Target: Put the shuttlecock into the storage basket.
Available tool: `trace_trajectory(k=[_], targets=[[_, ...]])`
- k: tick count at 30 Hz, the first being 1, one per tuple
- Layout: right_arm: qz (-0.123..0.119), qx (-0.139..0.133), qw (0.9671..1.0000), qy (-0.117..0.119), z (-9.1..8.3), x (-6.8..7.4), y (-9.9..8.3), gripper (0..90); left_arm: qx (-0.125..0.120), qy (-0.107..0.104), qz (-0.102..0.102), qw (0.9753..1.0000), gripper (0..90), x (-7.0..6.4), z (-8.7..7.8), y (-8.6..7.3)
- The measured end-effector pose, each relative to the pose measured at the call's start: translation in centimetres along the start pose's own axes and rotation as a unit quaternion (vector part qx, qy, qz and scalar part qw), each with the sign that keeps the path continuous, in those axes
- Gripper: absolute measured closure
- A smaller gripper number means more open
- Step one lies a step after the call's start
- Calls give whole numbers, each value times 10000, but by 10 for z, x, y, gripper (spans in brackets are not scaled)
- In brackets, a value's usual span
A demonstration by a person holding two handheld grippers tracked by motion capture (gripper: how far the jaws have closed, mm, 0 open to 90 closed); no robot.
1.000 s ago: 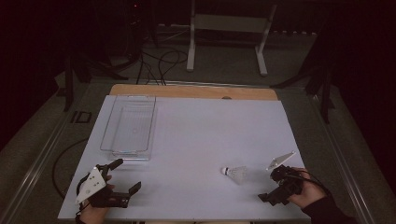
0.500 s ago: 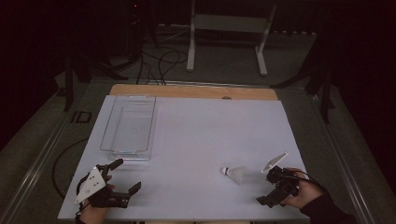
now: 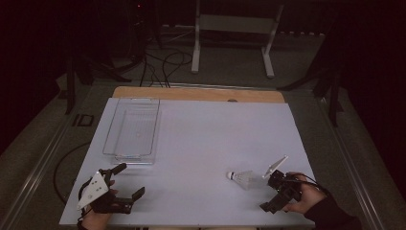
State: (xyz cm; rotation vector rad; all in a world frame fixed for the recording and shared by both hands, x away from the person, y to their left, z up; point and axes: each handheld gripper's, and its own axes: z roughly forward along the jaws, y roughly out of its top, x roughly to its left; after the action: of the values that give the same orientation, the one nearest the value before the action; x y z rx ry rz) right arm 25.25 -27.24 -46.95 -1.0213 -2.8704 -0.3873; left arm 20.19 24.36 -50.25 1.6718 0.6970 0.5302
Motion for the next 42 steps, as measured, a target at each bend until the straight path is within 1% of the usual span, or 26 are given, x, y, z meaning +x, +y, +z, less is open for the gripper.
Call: trace_trajectory(k=[7, 10, 11, 12, 13, 14, 16, 19, 21, 28, 31, 36, 37, 38, 40, 41, 42], targets=[[18, 57, 10000, 49, 4, 1, 7, 80, 19, -30, 26, 10000, 2, -1, 1, 0], [16, 74, 10000, 46, 5, 0, 10, 81, 19, -32, 25, 10000, 2, -1, 1, 0], [-6, 58, 10000, 13, 6, 0, 11, 81, 16, -34, 25, 10000, 2, -1, 1, 0], [23, 78, 10000, 23, 6, 0, 12, 81, 19, -32, 27, 10000, 2, -1, 1, 0], [-25, 65, 10000, 20, 6, 0, 13, 81, 19, -30, 28, 10000, 2, -1, 1, 0], [-13, 67, 10000, 23, 6, 0, 14, 87, 22, -30, 29, 10000, 2, -1, 1, 0], [-66, 73, 9999, 52, 6, 0, 16, 89, 34, -27, 37, 10000, 2, -1, 1, 0], [-66, 70, 10000, 1, 7, 1, 20, 89, 40, -33, 47, 10000, 2, -1, 1, 0], [-78, 14, 10000, -36, 6, 0, 22, 119, 39, -25, 45, 10000, 2, -1, 1, 0], [-88, -56, 9999, -19, 8, 1, 29, 134, 42, -27, 55, 10000, 2, -1, 1, 0], [-132, -87, 9999, 0, 9, 2, 33, 135, 37, -25, 64, 10000, 2, -1, 1, 0], [-170, -79, 9998, 80, 11, 6, 40, 154, 50, -35, 56, 10000, 2, -1, 1, 0], [-186, -68, 9998, 66, 12, 6, 41, 165, 52, -36, 64, 10000, 2, -1, 1, 0], [-205, -76, 9997, 54, 13, 6, 42, 199, 40, -42, 57, 10000, 2, -1, 1, 0], [-198, -32, 9998, 26, 15, 8, 45, 211, 40, -34, 69, 10000, 2, -2, 1, 0], [-235, -52, 9997, 15, 16, 8, 46, 220, 38, -37, 74, 10000, 2, -2, 1, 0], [-191, -36, 9998, 36, 16, 9, 47, 220, 38, -38, 76, 10000, 2, -2, 1, 0]])
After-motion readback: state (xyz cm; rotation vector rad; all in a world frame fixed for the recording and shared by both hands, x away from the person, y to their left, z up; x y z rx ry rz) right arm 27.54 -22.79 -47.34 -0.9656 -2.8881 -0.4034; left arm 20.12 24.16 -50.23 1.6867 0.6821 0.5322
